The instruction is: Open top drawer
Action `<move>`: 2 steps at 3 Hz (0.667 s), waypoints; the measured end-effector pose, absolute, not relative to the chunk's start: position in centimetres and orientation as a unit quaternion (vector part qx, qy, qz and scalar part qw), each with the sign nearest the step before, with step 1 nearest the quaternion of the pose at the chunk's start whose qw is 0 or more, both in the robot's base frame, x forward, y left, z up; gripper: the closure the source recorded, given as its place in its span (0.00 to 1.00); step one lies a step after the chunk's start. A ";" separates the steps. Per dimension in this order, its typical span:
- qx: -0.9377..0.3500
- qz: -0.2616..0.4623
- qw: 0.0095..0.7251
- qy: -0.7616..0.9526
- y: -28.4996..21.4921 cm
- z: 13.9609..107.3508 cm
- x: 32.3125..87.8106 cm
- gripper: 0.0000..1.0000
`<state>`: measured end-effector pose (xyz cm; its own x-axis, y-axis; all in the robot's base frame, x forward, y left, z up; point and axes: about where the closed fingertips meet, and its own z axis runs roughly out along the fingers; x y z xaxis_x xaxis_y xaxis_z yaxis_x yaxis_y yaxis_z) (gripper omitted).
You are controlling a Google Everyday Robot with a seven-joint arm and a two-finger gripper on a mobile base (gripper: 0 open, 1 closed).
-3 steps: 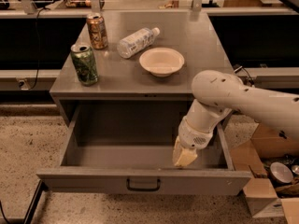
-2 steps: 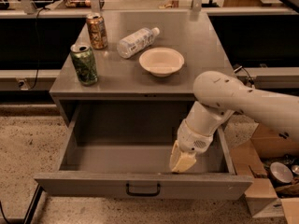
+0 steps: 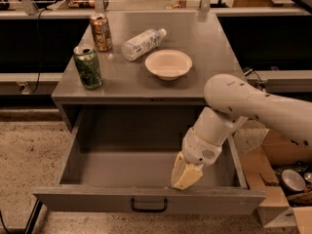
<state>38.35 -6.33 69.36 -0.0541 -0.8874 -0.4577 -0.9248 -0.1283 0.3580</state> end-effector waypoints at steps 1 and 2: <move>-0.683 0.308 0.047 0.661 -6.2 70.2 37.9 1.00; -0.679 0.291 0.072 0.671 -7.0 71.1 38.5 1.00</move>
Offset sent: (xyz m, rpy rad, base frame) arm 0.0105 -0.0177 0.0285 0.0433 -0.1393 -0.1027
